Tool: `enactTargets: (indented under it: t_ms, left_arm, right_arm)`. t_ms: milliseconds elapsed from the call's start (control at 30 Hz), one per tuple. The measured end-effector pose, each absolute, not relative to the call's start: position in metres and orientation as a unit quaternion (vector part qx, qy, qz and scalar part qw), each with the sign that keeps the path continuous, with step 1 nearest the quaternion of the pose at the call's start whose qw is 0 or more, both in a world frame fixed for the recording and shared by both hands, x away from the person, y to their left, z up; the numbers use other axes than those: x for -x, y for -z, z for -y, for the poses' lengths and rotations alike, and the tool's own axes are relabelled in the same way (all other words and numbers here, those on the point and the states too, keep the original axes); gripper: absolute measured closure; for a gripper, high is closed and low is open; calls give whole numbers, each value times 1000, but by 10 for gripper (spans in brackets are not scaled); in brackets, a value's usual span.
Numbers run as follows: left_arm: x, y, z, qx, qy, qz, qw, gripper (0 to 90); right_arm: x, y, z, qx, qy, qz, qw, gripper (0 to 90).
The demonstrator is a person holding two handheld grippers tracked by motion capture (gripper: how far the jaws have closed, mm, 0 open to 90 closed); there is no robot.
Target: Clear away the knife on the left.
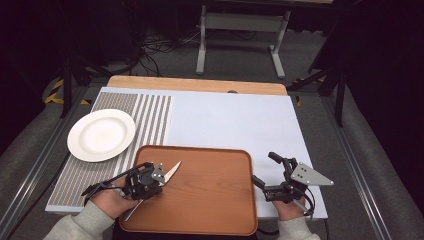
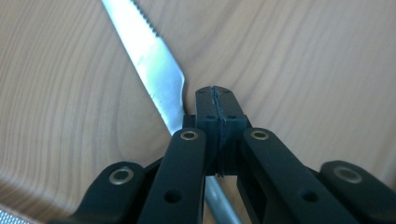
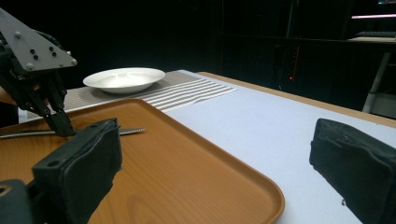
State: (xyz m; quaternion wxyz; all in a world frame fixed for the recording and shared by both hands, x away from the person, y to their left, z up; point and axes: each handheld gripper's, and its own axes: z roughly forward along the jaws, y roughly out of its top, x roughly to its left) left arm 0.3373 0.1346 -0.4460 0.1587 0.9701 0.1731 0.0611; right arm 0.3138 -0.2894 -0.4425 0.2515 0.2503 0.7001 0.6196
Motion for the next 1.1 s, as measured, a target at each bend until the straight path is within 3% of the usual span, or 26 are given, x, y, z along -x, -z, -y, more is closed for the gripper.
enactTargets:
  t_ms: [1100]
  left_arm:
    - [-357,447,-168,-957,-37,-233,171,898]
  right_arm:
    - [-315,443,288,-251,-616,-704,251,28]
